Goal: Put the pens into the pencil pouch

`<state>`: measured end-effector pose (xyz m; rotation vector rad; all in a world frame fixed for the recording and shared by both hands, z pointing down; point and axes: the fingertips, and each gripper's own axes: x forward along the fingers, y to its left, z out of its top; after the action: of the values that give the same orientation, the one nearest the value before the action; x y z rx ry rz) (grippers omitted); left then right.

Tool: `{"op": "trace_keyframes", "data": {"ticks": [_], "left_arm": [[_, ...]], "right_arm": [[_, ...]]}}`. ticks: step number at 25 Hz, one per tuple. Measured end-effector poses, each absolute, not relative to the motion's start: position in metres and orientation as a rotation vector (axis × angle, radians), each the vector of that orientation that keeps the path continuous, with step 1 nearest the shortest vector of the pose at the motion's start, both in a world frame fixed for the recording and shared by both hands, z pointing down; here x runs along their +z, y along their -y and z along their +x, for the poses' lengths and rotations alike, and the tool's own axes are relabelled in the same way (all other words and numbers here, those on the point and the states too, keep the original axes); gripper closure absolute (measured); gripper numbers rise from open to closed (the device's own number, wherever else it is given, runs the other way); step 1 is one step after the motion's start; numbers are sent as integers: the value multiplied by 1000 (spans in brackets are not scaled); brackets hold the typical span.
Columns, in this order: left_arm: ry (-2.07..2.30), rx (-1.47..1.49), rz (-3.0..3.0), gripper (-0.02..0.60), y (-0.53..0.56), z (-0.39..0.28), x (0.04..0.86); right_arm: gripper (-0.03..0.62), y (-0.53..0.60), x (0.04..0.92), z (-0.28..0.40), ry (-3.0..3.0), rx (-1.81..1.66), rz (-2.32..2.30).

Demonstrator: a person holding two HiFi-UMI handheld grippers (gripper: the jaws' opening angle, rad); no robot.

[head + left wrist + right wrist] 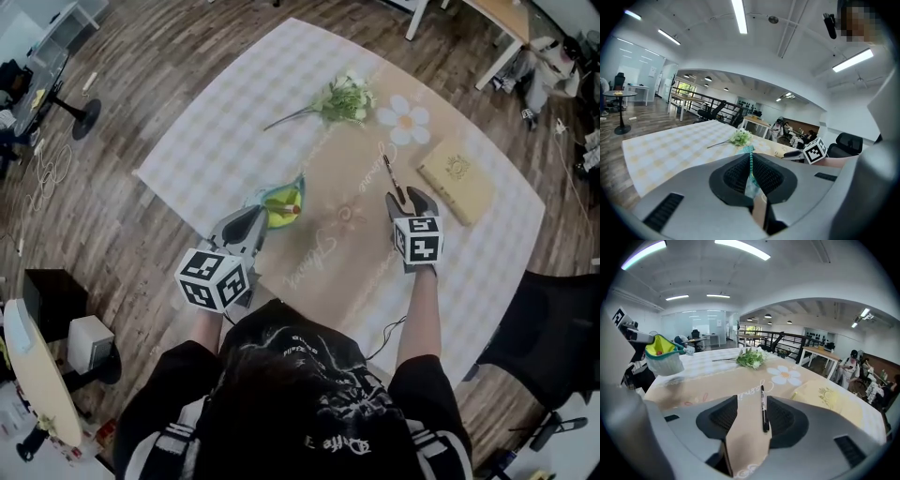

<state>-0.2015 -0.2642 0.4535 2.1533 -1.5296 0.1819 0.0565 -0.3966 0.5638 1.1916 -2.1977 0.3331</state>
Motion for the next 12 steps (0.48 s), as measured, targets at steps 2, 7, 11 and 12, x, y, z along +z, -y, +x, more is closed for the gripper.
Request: {"op": "trace_keyframes", "data": {"ticks": [2, 7, 11, 12], "left_arm": [[1535, 192, 2149, 548, 270, -200, 455], [1543, 229, 2138, 548, 279, -200, 461], [1536, 224, 2106, 549, 283, -204, 471], [1534, 218, 2098, 548, 283, -205, 472]], "right_arm": [[395, 408, 577, 65, 2179, 362, 1206], [408, 424, 614, 78, 2144, 451, 1180], [441, 429, 636, 87, 2091, 482, 1179], [456, 429, 637, 88, 2092, 496, 1181]]}}
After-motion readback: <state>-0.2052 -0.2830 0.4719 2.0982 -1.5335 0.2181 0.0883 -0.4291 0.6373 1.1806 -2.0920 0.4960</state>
